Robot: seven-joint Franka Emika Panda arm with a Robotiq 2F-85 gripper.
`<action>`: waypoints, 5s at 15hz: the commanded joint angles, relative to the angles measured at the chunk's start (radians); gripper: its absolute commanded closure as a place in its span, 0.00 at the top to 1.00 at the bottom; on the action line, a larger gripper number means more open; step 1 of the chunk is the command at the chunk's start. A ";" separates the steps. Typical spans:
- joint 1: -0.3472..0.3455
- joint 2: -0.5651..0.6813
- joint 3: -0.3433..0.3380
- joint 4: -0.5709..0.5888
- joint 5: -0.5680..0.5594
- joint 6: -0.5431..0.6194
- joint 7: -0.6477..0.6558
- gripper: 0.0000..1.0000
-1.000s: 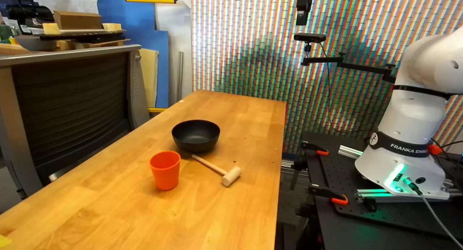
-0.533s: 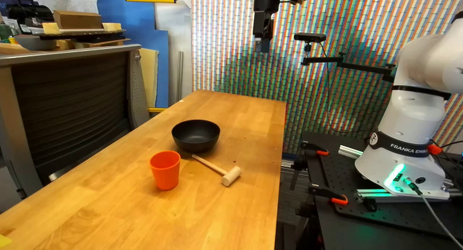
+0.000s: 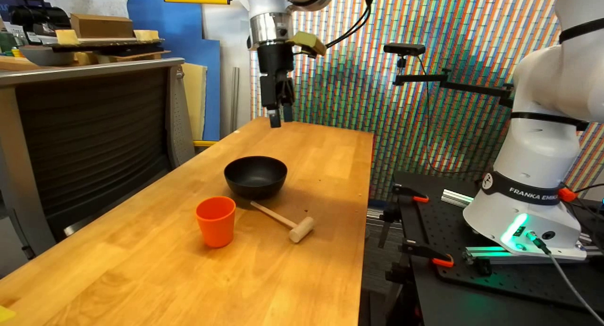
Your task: Put the orange cup in the black bowl
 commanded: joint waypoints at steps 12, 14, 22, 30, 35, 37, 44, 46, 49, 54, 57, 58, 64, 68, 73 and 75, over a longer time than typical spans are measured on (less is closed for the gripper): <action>0.060 0.569 0.090 0.593 -0.010 -0.120 0.087 1.00; 0.063 0.600 0.095 0.626 -0.008 -0.136 0.094 1.00; 0.082 0.651 0.125 0.674 0.004 -0.215 0.110 0.75; 0.083 0.659 0.117 0.654 -0.002 -0.180 0.104 0.18; 0.069 0.659 0.113 0.654 0.002 -0.194 0.098 0.14; 0.051 0.619 0.112 0.630 0.006 -0.198 0.086 0.13; -0.046 0.378 0.087 0.540 0.039 -0.169 0.059 0.11; -0.074 0.321 0.085 0.515 0.061 -0.161 0.044 0.11; -0.102 0.245 0.077 0.468 0.092 -0.143 0.022 0.11; -0.091 0.155 0.055 0.388 0.061 -0.066 0.002 0.11; -0.074 0.121 0.053 0.348 0.026 0.006 0.013 0.11; -0.067 0.114 0.052 0.337 0.012 0.027 0.018 0.11; -0.026 0.111 0.061 0.302 -0.073 0.071 0.033 0.10; 0.032 0.163 0.076 0.311 -0.155 0.028 0.037 0.37; 0.093 0.215 0.102 0.333 -0.216 -0.013 0.016 0.76; 0.104 0.227 0.112 0.331 -0.206 -0.017 0.010 0.89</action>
